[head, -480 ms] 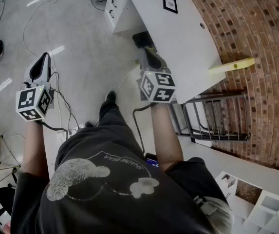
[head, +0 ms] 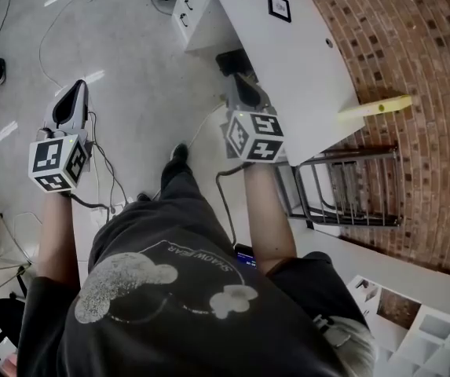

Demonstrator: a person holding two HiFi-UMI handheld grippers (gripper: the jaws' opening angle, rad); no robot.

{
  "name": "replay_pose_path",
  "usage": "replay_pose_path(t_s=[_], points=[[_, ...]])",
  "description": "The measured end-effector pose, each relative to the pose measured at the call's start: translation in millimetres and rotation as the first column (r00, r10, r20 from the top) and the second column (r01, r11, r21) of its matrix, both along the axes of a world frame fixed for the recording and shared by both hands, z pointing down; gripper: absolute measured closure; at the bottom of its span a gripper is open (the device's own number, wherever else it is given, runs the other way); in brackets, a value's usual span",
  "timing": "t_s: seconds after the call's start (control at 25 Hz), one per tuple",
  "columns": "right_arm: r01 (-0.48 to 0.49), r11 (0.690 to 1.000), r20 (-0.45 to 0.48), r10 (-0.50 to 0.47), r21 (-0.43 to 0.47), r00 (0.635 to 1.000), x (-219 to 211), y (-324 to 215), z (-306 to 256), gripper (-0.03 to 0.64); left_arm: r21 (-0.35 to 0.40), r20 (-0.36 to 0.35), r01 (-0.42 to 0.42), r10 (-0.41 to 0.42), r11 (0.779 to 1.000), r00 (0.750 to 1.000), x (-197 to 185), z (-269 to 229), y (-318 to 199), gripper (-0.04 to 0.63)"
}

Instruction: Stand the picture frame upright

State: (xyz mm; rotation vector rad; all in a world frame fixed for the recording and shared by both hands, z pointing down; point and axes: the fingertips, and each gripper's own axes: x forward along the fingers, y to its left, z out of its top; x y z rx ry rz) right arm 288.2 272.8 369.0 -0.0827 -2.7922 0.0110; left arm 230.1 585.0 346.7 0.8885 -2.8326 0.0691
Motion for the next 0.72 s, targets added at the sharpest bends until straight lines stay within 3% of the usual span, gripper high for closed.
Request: replay_pose_path(t_s=[0.28,0.32,0.4,0.6,0.64,0.68,0.72], points=[[-0.042,0.998,0.05,0.044,-0.042,0.998,9,-3,0,0.611,0.001,-0.003,-0.017,0.017,1.0,1.0,-7,2,7,0.584],[-0.035,0.998,0.062,0.039,-0.059,0.997,7,-4,-1,0.579,0.006,-0.009,-0.016,0.016,1.0,1.0,-11,2,5,0.584],[-0.007,0.997,0.059,0.012,-0.078,0.998,-2,-8,2,0.436,0.012,-0.021,-0.019,0.02,1.0,1.0,-22,3,-3,0.584],[-0.015,0.995,0.028,0.018,-0.104,0.999,-44,-37,24,0.342,0.005,-0.024,-0.05,0.05,0.999,0.998,-58,10,-44,0.576],[-0.028,0.993,0.025,0.031,-0.116,0.999,-55,-46,30,0.319,0.009,-0.028,-0.065,0.066,0.998,0.997,-66,13,-55,0.53],[-0.04,0.991,0.02,0.043,-0.129,0.999,-67,-56,34,0.307,0.011,-0.033,-0.083,0.083,0.996,0.996,-76,15,-67,0.409],[-0.05,0.989,0.013,0.053,-0.142,0.999,-79,-65,39,0.298,0.008,-0.037,-0.099,0.099,0.995,0.994,-87,17,-78,0.343]])
